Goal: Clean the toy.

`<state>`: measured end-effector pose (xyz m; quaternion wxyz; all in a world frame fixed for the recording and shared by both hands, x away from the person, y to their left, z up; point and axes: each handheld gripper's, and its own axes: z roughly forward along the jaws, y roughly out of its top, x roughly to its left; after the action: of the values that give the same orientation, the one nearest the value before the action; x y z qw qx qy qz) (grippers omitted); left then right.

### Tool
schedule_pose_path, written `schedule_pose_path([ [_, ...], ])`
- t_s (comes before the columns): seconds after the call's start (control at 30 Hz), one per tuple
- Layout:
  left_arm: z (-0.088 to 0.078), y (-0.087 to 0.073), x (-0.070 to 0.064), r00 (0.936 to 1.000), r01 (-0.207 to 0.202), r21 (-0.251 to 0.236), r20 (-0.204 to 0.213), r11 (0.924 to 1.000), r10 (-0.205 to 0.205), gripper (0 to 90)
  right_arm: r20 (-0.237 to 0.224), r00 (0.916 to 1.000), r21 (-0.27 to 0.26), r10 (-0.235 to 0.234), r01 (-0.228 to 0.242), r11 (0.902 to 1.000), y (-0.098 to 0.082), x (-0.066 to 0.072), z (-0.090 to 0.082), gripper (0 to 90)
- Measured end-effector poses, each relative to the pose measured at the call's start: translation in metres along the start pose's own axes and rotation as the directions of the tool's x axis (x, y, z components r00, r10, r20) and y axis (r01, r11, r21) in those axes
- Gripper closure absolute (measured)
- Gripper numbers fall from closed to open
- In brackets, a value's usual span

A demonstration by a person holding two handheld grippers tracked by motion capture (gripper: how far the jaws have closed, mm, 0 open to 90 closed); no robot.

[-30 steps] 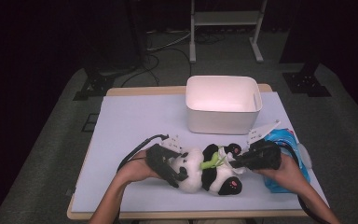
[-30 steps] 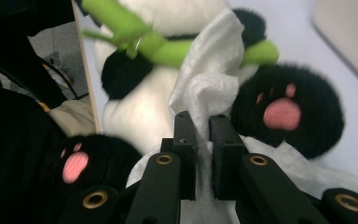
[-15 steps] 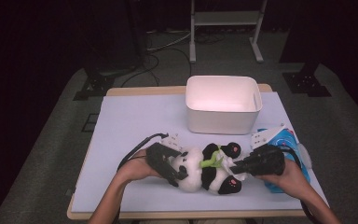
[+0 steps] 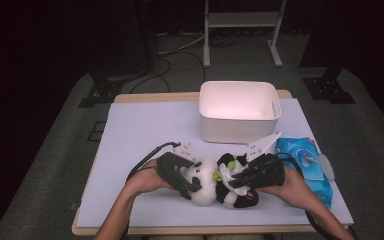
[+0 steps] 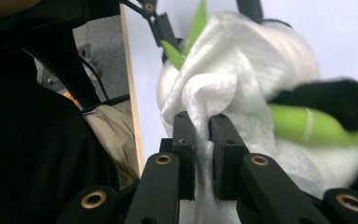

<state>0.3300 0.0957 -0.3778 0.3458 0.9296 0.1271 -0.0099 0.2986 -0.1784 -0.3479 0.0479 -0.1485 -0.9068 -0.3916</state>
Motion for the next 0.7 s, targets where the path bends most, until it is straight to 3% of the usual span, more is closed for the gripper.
schedule_pose_path([
  [0.2,0.000,-0.002,0.000,1.0000,0.003,-0.008,0.000,1.0000,-0.003,17.4,0.006,0.9994,0.032,-0.035,0.034,0.9989,0.007,0.003,0.007,81.1],
  [0.4,-0.001,-0.003,0.001,1.0000,0.001,-0.018,-0.001,0.9998,-0.001,16.8,0.032,0.9992,0.062,-0.021,0.019,0.9979,-0.002,0.001,0.004,81.2],
  [0.7,-0.007,-0.004,0.002,1.0000,-0.008,-0.030,-0.004,0.9995,0.008,16.3,0.048,0.9988,0.057,0.012,-0.015,0.9982,-0.016,-0.004,-0.004,81.4],
])
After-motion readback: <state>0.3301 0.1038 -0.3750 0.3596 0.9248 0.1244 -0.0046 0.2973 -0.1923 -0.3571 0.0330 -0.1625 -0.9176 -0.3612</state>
